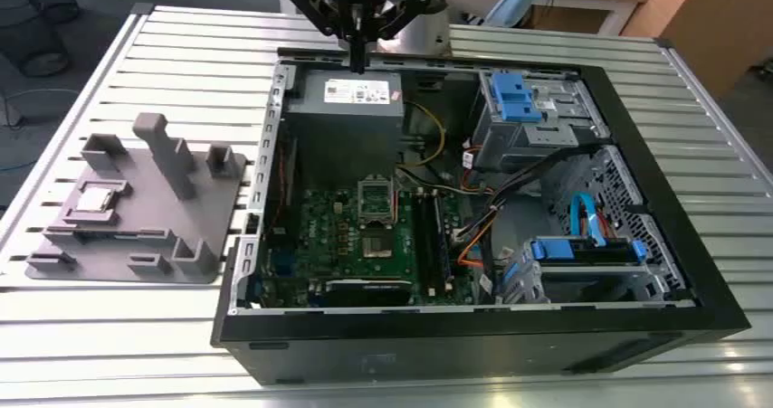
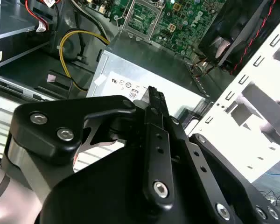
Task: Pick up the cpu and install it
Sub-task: 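Reach for the cpu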
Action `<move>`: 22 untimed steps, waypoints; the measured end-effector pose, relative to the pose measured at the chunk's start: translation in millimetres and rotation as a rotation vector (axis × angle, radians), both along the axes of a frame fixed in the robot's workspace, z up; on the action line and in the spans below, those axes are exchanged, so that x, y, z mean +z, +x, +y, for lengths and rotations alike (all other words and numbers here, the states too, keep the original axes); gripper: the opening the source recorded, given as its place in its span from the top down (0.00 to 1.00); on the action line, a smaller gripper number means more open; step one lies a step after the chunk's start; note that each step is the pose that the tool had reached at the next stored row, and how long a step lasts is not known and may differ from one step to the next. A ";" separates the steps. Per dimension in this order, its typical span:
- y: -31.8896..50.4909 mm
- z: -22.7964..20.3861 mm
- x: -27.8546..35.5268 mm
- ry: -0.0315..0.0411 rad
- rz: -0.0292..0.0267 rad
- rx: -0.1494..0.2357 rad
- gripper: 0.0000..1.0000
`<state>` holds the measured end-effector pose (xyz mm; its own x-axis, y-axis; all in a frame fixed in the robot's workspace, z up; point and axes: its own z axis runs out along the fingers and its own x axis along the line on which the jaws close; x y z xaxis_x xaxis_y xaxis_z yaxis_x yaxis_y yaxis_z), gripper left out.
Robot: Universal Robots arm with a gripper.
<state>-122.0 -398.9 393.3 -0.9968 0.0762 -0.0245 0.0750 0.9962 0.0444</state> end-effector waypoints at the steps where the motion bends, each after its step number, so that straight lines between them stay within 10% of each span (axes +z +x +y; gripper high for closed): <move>1: 0.0 0.0 0.0 0.0000 0.0000 0.000 0.89; 22: -17.7 0.0 -0.4 0.0000 0.0000 0.000 0.89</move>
<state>-139.7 -398.9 392.9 -0.9968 0.0762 -0.0244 0.0751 0.9962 0.0443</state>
